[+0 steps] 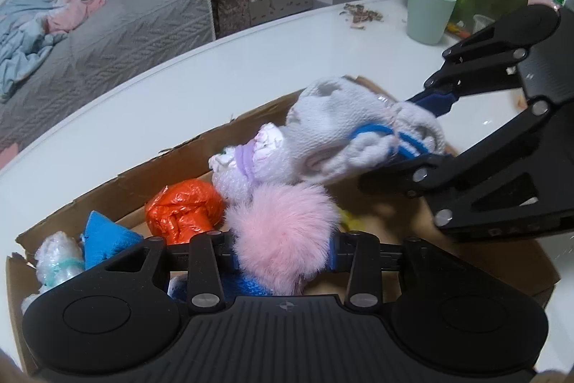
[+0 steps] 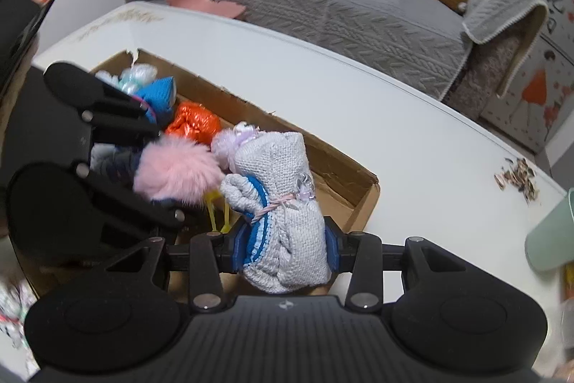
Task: Organize objects
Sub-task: 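Carry the pompom hat and grey sock roll into the box and lower them, then open both grippers to release the items and lift away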
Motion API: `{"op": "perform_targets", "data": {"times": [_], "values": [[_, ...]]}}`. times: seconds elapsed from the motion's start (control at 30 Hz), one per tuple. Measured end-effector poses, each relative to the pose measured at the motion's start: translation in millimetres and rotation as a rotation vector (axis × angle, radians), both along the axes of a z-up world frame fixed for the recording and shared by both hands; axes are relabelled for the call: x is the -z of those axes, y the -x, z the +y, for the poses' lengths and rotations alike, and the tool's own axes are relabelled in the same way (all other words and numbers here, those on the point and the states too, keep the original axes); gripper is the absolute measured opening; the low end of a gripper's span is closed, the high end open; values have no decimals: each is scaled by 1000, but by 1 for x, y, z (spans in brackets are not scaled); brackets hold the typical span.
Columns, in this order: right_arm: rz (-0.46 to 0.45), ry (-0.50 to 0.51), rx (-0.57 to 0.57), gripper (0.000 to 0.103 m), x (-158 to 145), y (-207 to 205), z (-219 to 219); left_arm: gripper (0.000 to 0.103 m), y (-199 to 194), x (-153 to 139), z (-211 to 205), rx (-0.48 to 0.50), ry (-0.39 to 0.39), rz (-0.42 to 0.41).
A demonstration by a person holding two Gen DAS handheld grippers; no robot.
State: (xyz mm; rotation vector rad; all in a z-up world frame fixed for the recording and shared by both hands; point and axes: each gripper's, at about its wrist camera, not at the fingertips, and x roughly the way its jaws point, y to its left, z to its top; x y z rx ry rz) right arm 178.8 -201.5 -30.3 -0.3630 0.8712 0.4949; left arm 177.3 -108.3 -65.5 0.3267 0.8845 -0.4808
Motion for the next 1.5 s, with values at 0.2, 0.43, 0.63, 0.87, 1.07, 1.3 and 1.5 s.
{"op": "perform_targets", "data": {"times": [0.2, 0.43, 0.63, 0.87, 1.07, 1.3, 1.5], "values": [[-5, 67, -65, 38, 4, -4, 6, 47, -2, 1, 6, -4, -10, -1], [2, 130, -103, 37, 7, -6, 11, 48, -4, 1, 4, 4, -14, -3], [17, 123, -72, 37, 8, -17, 14, 49, -10, 1, 4, -10, -15, -3], [36, 127, -49, 38, 12, -26, 20, 50, -20, 1, 2, -20, -14, -6], [66, 137, -66, 41, 13, -29, 21, 55, -24, 1, 5, -19, -8, 18], [65, 188, -112, 64, 5, -20, 28, 82, -28, -1, 13, -48, -39, 63], [75, 221, -131, 72, -4, -13, 31, 88, -27, -10, 13, -53, -63, 106]]}}
